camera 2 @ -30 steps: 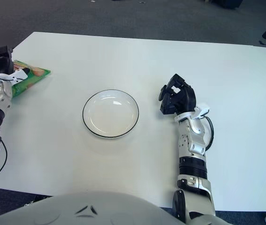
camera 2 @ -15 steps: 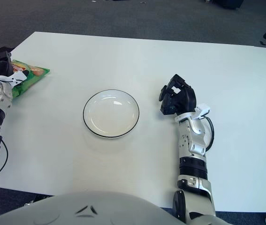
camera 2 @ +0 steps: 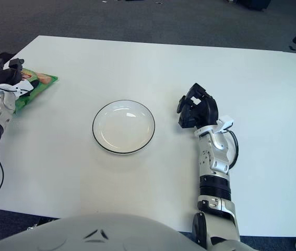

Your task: Put the snack into the plate.

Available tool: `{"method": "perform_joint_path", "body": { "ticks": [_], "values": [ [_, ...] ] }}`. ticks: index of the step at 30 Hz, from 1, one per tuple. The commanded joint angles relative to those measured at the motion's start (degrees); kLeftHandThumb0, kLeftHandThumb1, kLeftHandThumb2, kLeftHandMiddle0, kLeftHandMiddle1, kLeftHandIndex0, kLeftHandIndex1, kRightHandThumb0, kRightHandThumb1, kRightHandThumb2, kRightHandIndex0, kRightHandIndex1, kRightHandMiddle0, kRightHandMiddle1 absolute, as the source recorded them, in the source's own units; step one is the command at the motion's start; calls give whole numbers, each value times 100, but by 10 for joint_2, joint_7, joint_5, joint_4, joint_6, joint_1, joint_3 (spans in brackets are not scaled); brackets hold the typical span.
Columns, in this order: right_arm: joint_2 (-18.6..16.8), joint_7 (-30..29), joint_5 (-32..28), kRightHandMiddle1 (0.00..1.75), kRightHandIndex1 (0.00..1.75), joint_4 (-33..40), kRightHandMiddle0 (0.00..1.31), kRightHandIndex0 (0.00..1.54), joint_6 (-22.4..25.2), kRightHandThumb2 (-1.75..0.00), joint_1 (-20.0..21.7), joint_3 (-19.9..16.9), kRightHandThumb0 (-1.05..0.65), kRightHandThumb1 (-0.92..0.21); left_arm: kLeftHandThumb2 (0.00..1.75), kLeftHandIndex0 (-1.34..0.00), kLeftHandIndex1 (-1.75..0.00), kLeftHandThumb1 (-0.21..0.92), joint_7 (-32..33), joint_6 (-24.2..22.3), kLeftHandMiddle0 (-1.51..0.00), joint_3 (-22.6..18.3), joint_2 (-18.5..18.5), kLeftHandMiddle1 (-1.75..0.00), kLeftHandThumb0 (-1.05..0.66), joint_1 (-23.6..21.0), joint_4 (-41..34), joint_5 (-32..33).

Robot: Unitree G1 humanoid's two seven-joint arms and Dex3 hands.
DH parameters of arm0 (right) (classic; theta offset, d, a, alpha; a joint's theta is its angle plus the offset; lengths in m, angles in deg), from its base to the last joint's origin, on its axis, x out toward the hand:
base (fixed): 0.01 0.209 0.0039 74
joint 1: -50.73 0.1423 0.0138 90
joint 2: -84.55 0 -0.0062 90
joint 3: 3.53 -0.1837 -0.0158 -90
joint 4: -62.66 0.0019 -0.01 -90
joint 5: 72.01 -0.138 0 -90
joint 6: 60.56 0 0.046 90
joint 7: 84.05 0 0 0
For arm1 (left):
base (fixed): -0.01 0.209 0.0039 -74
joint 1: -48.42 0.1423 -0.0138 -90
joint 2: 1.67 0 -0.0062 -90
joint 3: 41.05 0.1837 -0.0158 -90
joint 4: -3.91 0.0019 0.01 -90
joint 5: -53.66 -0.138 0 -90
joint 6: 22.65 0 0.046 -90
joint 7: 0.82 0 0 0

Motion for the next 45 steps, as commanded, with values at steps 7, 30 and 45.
{"method": "perform_joint_path", "body": {
  "ticks": [7,30,45],
  "values": [
    [-24,-6,-7,175,169,-25,70,91,7,-175,-70,0,-1,8,84,0,-41,92,-105,54,0,-5,19,0,-105,3,18,46],
    [-21,-2,-7,175,168,-12,70,92,14,-175,-77,3,-1,9,76,0,0,92,-188,-23,0,120,31,0,-105,-24,55,-67],
    [-18,7,-12,175,167,-9,70,92,16,-175,-78,1,-1,9,70,0,0,92,-139,-143,0,107,-6,-70,-103,-31,58,-47]
  ]
}}
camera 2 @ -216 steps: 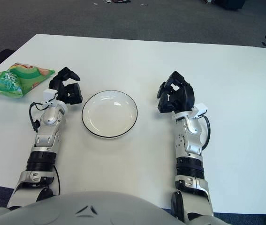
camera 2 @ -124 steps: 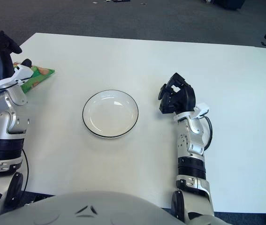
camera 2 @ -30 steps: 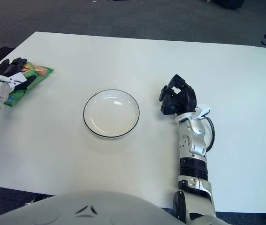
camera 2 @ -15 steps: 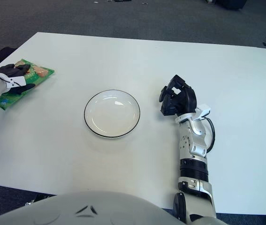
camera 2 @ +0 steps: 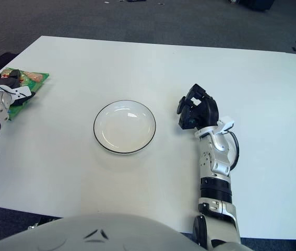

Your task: Put the snack into the plate.

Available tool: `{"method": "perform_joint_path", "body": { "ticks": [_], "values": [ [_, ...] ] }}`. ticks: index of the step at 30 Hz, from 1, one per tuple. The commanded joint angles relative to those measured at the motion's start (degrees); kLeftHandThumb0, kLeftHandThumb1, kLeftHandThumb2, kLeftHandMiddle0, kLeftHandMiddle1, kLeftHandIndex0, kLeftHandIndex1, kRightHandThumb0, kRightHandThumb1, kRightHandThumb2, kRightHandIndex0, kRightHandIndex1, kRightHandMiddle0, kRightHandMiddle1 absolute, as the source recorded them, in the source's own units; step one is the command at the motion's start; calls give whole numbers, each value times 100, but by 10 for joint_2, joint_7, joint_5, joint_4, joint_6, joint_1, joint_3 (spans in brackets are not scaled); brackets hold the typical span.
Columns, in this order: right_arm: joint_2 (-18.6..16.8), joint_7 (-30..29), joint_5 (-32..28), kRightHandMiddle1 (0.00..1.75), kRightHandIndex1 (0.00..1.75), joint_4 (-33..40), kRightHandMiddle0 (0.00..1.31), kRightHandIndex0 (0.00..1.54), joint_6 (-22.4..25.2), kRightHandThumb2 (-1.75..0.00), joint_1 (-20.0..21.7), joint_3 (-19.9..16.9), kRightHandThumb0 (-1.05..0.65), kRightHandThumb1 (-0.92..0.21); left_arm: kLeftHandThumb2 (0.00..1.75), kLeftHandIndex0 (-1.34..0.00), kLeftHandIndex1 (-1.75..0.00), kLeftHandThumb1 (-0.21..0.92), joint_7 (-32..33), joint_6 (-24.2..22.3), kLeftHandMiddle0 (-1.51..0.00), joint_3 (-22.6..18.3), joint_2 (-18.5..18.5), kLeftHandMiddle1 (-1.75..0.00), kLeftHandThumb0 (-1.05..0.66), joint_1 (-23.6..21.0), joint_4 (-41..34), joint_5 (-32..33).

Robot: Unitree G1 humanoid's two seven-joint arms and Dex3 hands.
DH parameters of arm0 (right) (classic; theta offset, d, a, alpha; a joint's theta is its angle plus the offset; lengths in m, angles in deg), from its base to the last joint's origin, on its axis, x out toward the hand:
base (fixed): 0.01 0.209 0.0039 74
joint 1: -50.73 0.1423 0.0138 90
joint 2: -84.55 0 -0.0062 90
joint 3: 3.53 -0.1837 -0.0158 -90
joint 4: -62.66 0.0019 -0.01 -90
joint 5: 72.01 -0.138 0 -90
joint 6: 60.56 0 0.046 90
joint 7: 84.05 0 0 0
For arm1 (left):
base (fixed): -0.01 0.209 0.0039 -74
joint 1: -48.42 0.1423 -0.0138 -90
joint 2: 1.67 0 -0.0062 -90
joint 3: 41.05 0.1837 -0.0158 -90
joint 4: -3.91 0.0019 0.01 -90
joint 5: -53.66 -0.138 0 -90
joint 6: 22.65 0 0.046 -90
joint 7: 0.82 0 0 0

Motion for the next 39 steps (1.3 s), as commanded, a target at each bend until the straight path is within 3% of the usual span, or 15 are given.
{"method": "perform_joint_path", "body": {
  "ticks": [1,2,5,9,10,11,14,16,21,23,29,39],
  "values": [
    [-18,4,-12,175,167,-30,71,92,6,-175,-66,-2,-1,9,68,0,0,92,4,-14,0,-5,-15,-81,-102,13,19,10],
    [-19,4,-13,175,167,-30,71,92,7,-175,-66,-3,-1,9,64,0,-6,92,13,-9,0,-6,-16,-100,-99,12,31,12],
    [-19,4,-14,175,167,-29,71,92,10,-175,-66,-4,-1,9,57,0,-19,92,32,-4,0,-5,-17,-124,-94,15,28,13],
    [-20,4,-15,175,167,-28,71,92,12,-175,-66,-5,-1,9,51,0,-42,91,64,7,0,-7,-16,-138,-87,20,23,15],
    [-20,3,-15,175,167,-27,71,92,13,-175,-66,-5,-1,9,69,0,-82,75,76,12,-8,-8,-16,-151,-69,22,23,16],
    [-20,3,-16,175,167,-27,71,92,13,-175,-66,-5,-1,9,86,0,-110,62,90,16,-13,-10,-16,-159,-58,24,23,18],
    [-21,3,-18,175,166,-26,71,92,15,-175,-66,-6,-1,9,100,-2,-154,54,117,23,-35,-17,-18,-170,8,27,24,23],
    [-22,3,-19,175,166,-25,71,93,16,-175,-66,-6,-1,9,108,-14,-164,50,139,29,-43,-25,-20,-171,4,30,25,30],
    [-24,0,-24,175,166,-21,71,93,22,-175,-67,-7,-1,9,135,-50,-173,21,184,63,-74,-47,-21,-150,1,37,39,55],
    [-24,-1,-26,175,166,-20,71,93,23,-175,-67,-7,-1,9,144,-58,-174,12,199,74,-85,-56,-23,-143,0,39,39,66],
    [-23,0,-27,175,166,-20,71,93,24,-175,-67,-7,-1,9,152,-62,-175,5,233,90,-92,-85,-44,-142,0,42,19,98],
    [-25,-5,-26,175,165,-20,71,94,24,-175,-67,-8,-1,9,163,-65,-175,-1,288,118,-91,-112,-59,-155,0,38,5,117]
  ]
}}
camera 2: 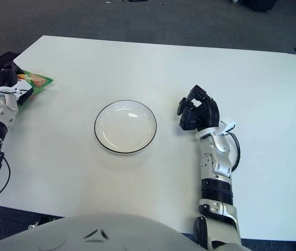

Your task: Put the snack into the plate.

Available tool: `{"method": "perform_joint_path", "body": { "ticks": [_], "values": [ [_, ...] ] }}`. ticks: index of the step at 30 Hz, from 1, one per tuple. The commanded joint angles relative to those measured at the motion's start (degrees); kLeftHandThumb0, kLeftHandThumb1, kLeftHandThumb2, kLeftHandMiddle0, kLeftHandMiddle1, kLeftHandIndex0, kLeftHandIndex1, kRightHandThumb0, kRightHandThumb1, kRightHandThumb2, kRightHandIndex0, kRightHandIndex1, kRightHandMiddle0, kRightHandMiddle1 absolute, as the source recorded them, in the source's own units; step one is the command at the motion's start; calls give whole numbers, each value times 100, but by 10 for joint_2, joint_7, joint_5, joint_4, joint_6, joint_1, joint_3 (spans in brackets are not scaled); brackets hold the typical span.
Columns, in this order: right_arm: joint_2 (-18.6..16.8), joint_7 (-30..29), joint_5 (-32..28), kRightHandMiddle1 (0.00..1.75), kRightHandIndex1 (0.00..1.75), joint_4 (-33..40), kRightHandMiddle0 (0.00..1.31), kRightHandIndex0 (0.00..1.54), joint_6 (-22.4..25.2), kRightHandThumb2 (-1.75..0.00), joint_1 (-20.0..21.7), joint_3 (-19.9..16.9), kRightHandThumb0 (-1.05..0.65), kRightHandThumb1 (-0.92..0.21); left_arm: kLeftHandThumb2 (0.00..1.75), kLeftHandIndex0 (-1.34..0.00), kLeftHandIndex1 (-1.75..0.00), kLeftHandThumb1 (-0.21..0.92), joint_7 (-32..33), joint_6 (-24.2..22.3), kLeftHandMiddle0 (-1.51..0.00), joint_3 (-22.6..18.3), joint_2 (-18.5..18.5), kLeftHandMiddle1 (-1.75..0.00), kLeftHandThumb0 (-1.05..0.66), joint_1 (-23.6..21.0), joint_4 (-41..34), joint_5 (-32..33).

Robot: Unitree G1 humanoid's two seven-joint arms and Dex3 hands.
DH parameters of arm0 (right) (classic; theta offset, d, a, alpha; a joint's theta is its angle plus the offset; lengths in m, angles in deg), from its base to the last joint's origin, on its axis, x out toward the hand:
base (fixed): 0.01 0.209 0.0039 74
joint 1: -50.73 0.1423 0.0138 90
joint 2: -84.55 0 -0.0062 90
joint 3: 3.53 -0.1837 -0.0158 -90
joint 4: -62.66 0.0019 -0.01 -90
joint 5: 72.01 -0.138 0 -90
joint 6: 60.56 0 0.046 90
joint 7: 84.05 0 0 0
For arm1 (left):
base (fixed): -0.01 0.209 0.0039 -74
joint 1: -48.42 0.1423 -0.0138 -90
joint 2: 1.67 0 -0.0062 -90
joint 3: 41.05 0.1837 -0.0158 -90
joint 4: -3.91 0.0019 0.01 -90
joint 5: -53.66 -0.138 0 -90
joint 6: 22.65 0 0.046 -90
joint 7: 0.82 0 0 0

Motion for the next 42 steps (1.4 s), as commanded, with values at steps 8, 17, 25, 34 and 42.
{"method": "perform_joint_path", "body": {
  "ticks": [8,17,25,34,42],
  "values": [
    [-26,-7,-9,175,165,-31,71,94,3,-175,-59,-3,-1,10,173,-71,-175,-9,2,-45,-94,-5,-39,-160,0,35,-145,-3],
    [-23,-7,-6,175,167,-39,70,92,3,-175,-55,-3,-1,9,175,-73,-175,-10,-9,-25,-94,0,-33,-162,0,59,-244,-27],
    [-24,-11,-4,175,167,-43,70,92,5,-175,-52,-2,-1,9,175,-71,-175,-9,-7,-30,-92,10,-65,-165,0,64,-368,-68],
    [-24,-8,-6,175,167,-53,70,92,1,-175,-47,-2,-1,9,175,-71,-175,-9,-26,1,-93,15,-87,-166,0,68,-437,-88],
    [-25,-1,-6,175,168,-66,70,91,-9,-175,-42,-2,-1,8,175,-68,-175,-8,-66,83,-92,20,-112,-169,0,83,-512,-65]
  ]
}}
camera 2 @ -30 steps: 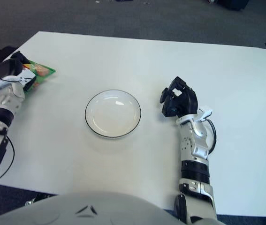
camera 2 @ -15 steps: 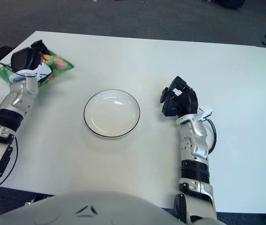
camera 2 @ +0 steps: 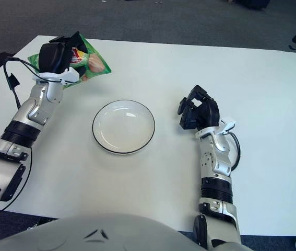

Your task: Put the snack into the plate.

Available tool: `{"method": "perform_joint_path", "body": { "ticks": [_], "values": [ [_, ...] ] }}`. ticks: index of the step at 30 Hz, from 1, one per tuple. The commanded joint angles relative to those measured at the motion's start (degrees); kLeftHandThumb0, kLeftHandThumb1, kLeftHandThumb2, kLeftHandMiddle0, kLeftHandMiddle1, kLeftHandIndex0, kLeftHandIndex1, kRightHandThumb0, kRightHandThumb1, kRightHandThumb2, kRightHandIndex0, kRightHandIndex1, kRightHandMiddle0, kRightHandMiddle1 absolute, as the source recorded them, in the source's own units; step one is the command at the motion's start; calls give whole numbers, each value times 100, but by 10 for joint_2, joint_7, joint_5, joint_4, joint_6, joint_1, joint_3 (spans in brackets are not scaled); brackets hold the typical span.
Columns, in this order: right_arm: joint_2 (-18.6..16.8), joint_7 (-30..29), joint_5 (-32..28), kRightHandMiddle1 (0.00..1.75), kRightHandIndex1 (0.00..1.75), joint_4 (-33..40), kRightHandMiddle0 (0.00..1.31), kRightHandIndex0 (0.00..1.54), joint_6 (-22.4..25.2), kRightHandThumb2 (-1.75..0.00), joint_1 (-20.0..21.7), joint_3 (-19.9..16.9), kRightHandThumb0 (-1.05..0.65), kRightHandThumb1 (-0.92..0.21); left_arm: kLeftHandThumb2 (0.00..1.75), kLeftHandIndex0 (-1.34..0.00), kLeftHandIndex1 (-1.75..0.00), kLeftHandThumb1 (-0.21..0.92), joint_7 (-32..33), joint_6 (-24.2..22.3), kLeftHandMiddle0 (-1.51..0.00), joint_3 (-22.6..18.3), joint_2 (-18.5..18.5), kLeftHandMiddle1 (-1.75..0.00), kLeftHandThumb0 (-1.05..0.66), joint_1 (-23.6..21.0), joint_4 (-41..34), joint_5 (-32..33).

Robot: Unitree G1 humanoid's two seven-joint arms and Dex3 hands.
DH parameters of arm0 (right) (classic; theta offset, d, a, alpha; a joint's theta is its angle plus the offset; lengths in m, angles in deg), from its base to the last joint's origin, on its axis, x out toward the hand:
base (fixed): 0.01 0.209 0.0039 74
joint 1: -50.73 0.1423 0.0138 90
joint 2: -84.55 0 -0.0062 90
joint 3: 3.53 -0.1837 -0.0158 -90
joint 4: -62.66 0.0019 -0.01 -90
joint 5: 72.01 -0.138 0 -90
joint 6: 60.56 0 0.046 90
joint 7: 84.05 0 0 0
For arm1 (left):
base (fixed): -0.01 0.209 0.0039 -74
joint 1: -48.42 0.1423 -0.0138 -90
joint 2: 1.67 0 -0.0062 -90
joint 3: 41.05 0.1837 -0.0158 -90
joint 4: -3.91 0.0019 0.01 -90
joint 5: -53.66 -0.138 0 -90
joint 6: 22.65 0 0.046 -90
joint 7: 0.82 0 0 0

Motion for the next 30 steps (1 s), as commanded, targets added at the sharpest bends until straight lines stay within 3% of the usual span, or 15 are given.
{"method": "perform_joint_path", "body": {
  "ticks": [1,7,17,30],
  "values": [
    [-25,6,-5,175,168,-51,70,91,-10,-175,-51,1,-1,8,175,-68,-175,-8,-21,39,-92,6,-10,-169,0,7,-43,4],
    [-25,7,-4,175,169,-58,70,91,-12,-175,-48,0,-1,8,175,-69,-175,-8,-43,96,-93,11,-13,-167,0,-3,-50,4],
    [-26,6,-4,175,169,-58,70,90,-9,-175,-47,0,-1,8,175,-68,-175,-7,-89,128,-91,33,-46,-170,0,26,-133,-8],
    [-26,4,1,175,169,-55,70,91,-14,-175,-48,4,-1,8,175,-69,-175,-7,-133,185,-90,45,-88,-171,0,54,-139,30]
  ]
}}
